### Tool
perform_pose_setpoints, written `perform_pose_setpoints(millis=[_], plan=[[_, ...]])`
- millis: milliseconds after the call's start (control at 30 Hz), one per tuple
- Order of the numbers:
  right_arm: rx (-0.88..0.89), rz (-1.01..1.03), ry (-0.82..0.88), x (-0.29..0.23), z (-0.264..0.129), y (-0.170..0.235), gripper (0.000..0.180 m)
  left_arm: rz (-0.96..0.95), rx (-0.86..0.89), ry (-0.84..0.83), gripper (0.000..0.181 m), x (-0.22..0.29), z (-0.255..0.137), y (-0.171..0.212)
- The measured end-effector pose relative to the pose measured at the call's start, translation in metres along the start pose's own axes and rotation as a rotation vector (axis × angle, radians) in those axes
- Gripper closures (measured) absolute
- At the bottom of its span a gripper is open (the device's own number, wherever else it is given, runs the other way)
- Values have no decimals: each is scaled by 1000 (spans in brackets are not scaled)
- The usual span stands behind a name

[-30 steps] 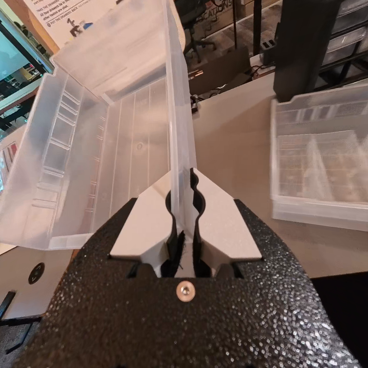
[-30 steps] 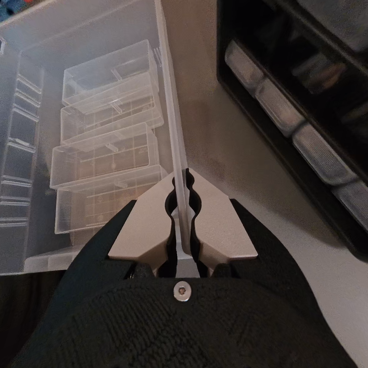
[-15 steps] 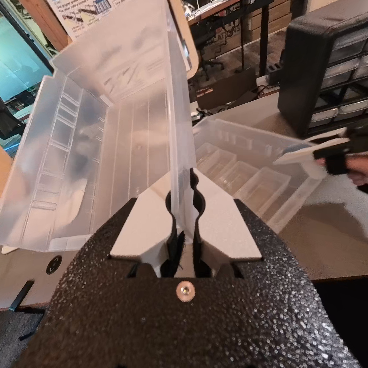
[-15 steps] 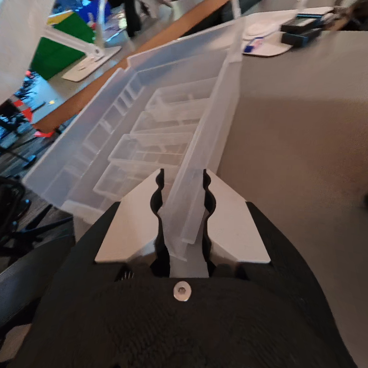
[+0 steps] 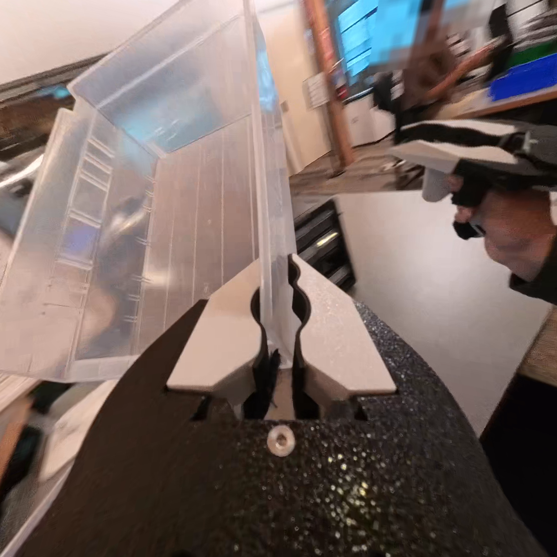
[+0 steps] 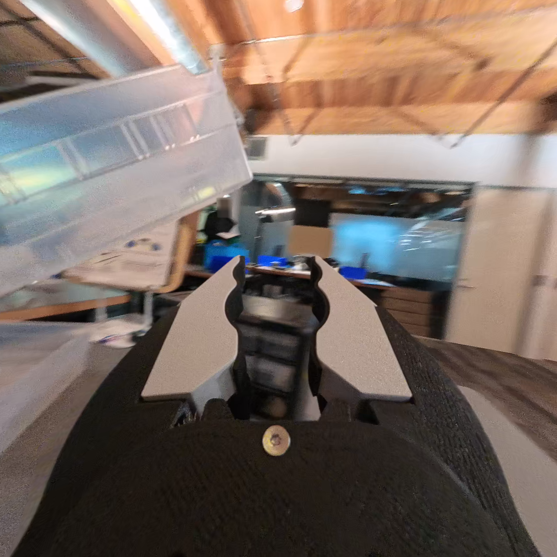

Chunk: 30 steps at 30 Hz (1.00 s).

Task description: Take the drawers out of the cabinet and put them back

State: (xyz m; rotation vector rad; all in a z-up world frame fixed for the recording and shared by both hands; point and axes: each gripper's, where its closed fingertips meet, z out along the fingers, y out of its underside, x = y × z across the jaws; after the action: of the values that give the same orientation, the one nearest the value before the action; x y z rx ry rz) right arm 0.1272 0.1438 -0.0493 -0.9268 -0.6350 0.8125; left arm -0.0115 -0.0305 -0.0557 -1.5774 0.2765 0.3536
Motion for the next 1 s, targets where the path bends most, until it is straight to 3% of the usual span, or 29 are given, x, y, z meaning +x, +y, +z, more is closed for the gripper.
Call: perform_pose_setpoints(millis=[133, 233, 367, 500, 733, 1000], plan=[[83, -99, 312, 114, -68, -46, 135, 31, 95, 267, 176, 90, 70, -40], [92, -218, 539, 180, -125, -59, 136, 45, 125, 457, 175, 161, 110, -61], [-18, -304, 751, 247, -188, -38, 136, 71, 98, 641, 173, 247, 161, -68], [-109, -225, 859, 294, -233, 8, 137, 125, 16, 705, 173, 321, 218, -41], [-169, -75, 828, 314, -234, 55, 134, 66, -300, 657, 174, 368, 297, 42], [-214, 75, 736, 312, -217, 79, 130, 114, -372, 627, 174, 385, 309, 83]])
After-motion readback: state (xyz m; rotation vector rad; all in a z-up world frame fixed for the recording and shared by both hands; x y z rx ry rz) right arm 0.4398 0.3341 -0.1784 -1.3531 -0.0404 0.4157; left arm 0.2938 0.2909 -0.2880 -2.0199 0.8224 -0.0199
